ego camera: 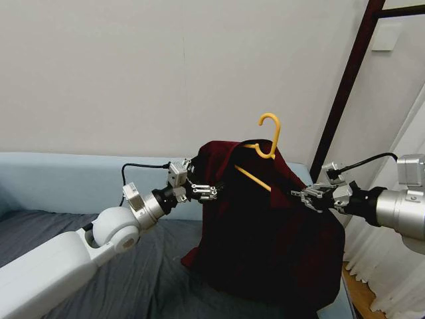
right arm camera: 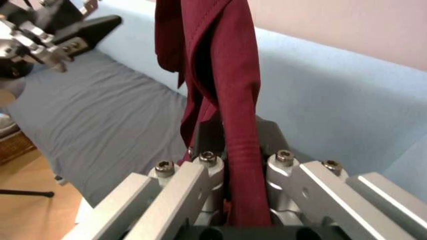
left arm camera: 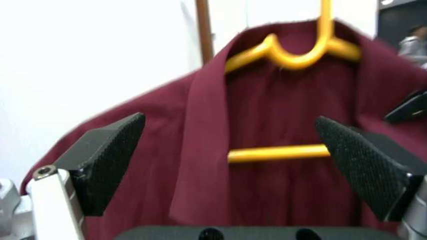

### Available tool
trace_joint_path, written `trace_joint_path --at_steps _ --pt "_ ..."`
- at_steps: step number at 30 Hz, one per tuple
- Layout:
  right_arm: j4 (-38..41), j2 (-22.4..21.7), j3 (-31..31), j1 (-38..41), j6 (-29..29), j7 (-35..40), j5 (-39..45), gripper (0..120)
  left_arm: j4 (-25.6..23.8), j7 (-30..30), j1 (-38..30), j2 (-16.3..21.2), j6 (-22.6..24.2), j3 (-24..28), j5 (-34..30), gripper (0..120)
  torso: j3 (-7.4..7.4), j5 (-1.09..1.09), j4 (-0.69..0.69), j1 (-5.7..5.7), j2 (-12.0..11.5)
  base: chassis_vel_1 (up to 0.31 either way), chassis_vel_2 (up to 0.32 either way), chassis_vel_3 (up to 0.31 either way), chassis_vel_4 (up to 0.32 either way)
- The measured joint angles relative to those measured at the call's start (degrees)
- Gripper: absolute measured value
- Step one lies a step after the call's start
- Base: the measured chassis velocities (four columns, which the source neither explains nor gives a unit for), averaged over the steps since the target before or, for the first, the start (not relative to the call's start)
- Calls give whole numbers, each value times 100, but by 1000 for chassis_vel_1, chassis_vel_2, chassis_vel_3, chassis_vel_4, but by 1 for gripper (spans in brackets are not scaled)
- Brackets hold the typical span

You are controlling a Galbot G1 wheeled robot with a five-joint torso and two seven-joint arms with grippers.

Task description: Pick up the clothes from the sofa and hang them on the clothes hanger.

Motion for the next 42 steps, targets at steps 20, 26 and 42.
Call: trace_joint_path --at_steps 20,26,42 --pt "152 -133 113 2 -8 32 125 5 -128 -1468 23 -578 596 404 223 60 0 -1 1 1 0 0 0 0 0" --pt "218 -85 80 -5 14 30 25 5 -159 -1550 125 -575 616 375 212 37 0 -1 1 1 0 0 0 0 0" --pt "43 -11 -125 -19 2 -11 -327 4 -178 -1751 135 -601 744 364 247 0 1 -2 1 1 0 0 0 0 0"
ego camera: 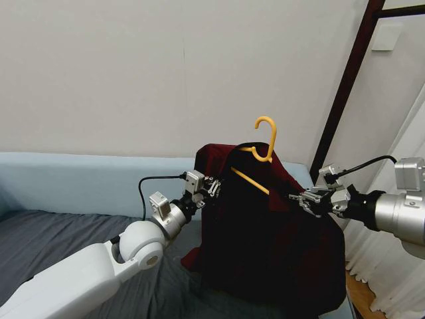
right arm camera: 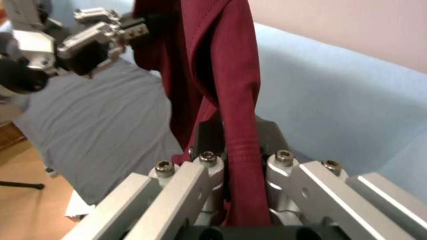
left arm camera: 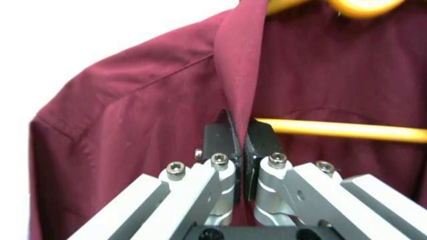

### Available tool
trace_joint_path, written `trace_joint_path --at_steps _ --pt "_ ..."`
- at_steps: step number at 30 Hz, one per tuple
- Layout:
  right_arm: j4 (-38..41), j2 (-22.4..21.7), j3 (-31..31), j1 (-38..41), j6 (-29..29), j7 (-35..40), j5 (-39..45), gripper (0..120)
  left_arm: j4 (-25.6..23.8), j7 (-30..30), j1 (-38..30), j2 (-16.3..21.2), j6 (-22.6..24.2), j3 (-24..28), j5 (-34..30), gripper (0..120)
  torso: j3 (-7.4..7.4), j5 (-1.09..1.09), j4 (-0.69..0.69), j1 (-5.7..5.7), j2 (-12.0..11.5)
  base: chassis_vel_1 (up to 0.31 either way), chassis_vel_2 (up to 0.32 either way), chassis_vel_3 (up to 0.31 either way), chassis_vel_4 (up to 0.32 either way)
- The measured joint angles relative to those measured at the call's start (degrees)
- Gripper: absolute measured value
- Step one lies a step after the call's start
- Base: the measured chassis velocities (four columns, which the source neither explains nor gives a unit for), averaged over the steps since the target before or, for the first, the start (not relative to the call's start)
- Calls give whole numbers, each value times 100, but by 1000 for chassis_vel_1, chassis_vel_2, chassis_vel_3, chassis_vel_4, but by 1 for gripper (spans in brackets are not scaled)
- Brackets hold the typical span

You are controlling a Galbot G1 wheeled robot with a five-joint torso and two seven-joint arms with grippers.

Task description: Pick up the clothes from the sofa and hang them on the clothes hanger.

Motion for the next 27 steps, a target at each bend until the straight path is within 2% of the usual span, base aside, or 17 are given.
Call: trace_joint_path --at_steps 8,20,27 --pt "-2 12 14 8 -36 113 30 4 -183 -112 -379 9 116 67 -218 0 0 1 -1 0 0 0 0 0 0" --pt "-144 32 63 14 -56 157 105 4 -1001 -624 -573 141 585 69 -699 0 0 0 0 -1 0 0 0 0 0" --pt "-39 12 125 17 -58 162 223 4 -921 -925 -513 49 716 56 -705 0 0 0 0 0 0 0 0 0 0"
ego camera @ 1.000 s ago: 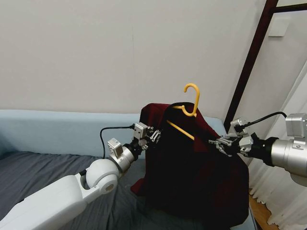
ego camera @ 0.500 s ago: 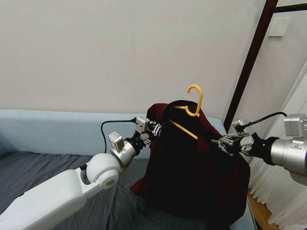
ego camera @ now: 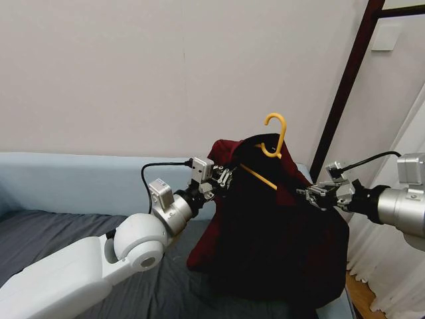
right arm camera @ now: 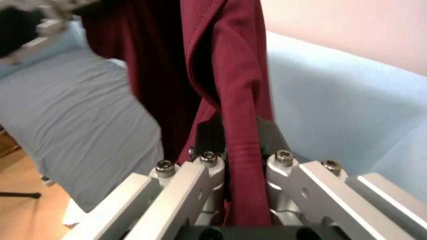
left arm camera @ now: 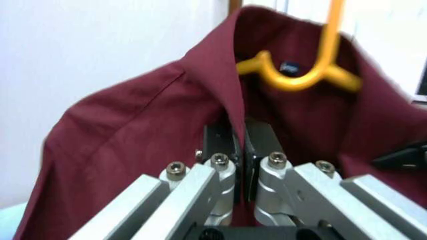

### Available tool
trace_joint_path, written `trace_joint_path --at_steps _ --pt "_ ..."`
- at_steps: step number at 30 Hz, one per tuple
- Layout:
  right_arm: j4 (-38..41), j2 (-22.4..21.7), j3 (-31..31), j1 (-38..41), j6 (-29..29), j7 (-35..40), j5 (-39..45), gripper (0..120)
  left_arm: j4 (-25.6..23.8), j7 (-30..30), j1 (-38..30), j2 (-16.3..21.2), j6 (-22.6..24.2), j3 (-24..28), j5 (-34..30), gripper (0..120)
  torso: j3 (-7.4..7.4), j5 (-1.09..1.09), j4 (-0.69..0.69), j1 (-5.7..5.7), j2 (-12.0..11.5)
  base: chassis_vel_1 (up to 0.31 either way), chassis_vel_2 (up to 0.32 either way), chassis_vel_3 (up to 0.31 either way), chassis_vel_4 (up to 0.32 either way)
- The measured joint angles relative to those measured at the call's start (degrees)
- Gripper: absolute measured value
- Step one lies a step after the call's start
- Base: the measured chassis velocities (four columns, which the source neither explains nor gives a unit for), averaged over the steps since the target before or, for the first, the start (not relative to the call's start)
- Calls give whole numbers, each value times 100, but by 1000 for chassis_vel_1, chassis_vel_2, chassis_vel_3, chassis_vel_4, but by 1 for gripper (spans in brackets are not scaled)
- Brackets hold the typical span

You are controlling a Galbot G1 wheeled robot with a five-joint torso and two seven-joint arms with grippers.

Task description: Pick up the clothes from the sofa and hang them on the clothes hanger.

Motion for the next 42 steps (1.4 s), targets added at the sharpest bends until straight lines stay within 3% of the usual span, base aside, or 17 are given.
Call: trace_joint_path --at_steps 4,11,18,22,24,25,28,29,33,38,39,42 --pt "105 -28 28 2 -8 38 65 4 89 -140 77 -120 68 29 11 1 0 -1 0 0 0 0 0 0 0" --pt "175 0 66 5 -13 141 205 4 -134 -408 224 -152 500 13 87 27 0 0 -1 0 0 0 0 0 0" --pt "19 68 130 5 -64 281 325 4 -431 -466 790 76 563 -332 497 47 0 0 -1 -1 0 0 0 0 0" --pt "-21 40 252 5 -107 363 429 4 -758 -439 1530 255 618 -942 895 61 -1 0 0 -1 0 0 0 0 0" --pt "-15 27 361 5 -149 484 514 4 -928 -402 2290 319 606 -1569 1107 72 -1 0 0 -1 0 0 0 0 0" --pt "-15 27 361 5 -149 484 514 4 -928 -402 2290 319 606 -1569 1107 72 -1 0 0 -1 0 0 0 0 0" --pt "-12 62 509 5 -211 767 633 4 -949 -344 3507 233 320 -2363 1436 88 -1 -1 0 -1 0 0 0 0 0" --pt "-12 62 509 5 -211 767 633 4 -949 -344 3507 233 320 -2363 1436 88 -1 -1 0 -1 0 0 0 0 0" --pt "-36 411 570 3 -284 1235 653 4 -697 -192 4933 -180 -350 -2960 2340 100 0 -2 1 -1 0 0 0 0 0" --pt "-50 729 534 -6 -438 1649 552 4 -687 -75 5744 -558 -655 -3291 2754 100 -1 2 -1 -1 1 0 0 0 0" --pt "-78 900 528 -11 -551 1893 517 4 -630 4 6108 -810 -831 -3442 3112 100 -1 1 0 -1 0 0 0 0 0" --pt "-116 1076 604 -23 -655 2139 516 4 -565 61 6451 -1085 -1011 -3553 3503 100 0 2 0 -1 0 0 0 0 0"
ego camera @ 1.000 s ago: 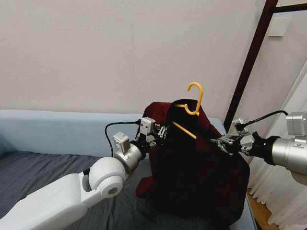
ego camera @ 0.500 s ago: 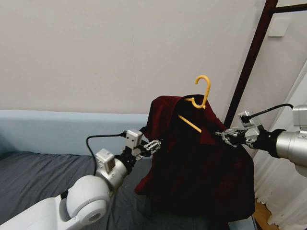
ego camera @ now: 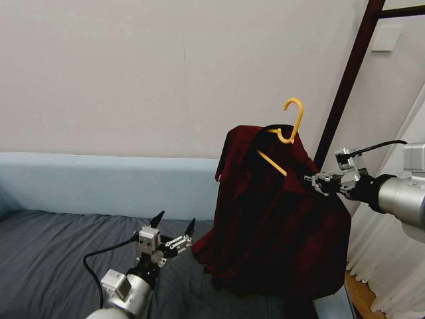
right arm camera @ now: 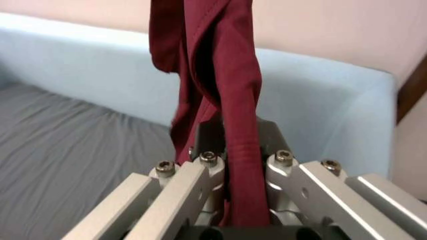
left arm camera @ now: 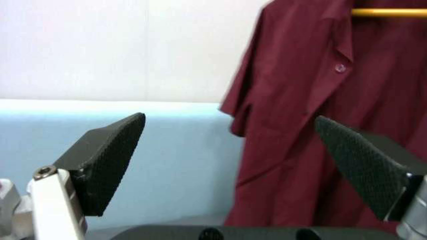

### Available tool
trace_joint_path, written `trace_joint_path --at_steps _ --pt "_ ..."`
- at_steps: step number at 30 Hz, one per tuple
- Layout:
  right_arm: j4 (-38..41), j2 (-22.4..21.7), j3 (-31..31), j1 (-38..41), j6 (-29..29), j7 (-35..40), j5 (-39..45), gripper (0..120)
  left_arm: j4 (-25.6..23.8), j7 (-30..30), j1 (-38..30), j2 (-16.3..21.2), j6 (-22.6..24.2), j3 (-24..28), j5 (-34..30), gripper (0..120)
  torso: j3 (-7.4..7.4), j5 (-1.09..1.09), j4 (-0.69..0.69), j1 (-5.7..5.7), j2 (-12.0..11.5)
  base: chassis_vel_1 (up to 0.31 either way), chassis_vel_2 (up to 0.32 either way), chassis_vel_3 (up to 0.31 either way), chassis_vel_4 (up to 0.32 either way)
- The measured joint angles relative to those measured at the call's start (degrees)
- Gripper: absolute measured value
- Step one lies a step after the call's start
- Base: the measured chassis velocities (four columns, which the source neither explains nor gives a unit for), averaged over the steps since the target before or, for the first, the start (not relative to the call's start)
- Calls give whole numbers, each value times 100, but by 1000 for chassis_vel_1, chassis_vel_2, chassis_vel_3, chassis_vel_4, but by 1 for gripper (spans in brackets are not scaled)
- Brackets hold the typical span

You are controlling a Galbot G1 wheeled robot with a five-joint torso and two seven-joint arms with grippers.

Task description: Pick up the clothes from the sofa and hang them on the clothes hanger.

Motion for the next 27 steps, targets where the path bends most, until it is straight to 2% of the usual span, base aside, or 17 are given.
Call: trace_joint_path --at_steps 2,3,6,7,11,18,21,23,27 --pt "-57 134 139 -7 -118 261 33 4 14 30 296 -301 -106 -82 221 100 0 -2 0 0 0 0 0 0 0" --pt "-57 134 139 -7 -118 261 33 4 14 30 296 -301 -106 -82 221 100 0 -2 0 0 0 0 0 0 0" --pt "-207 413 310 -10 -281 574 -71 4 51 97 738 -795 -264 -215 553 100 -1 -1 -2 0 0 0 0 0 0" --pt "-207 413 310 -10 -281 574 -71 4 51 97 738 -795 -264 -215 553 100 -1 -1 -2 0 0 0 0 0 0" --pt "-478 876 360 36 -560 881 -473 4 109 97 1246 -1374 -414 -220 1036 100 0 -1 0 1 0 0 0 0 0" --pt "-902 1152 191 366 -773 1098 -747 4 151 86 1836 -1658 -706 -348 1297 100 0 0 -1 0 0 0 0 0 0" --pt "-1098 1156 -443 1172 -818 1585 -552 4 200 88 2046 -1772 -897 -426 1447 100 0 0 0 1 0 0 0 0 0" --pt "-1140 1145 -631 1446 -818 1709 -434 4 207 88 2058 -1790 -916 -427 1461 100 0 -2 0 1 0 0 0 0 0" --pt "-1449 1111 -1709 3041 -818 2178 67 4 210 84 2028 -1855 -935 -389 1491 100 0 -7 0 1 0 0 0 0 0"
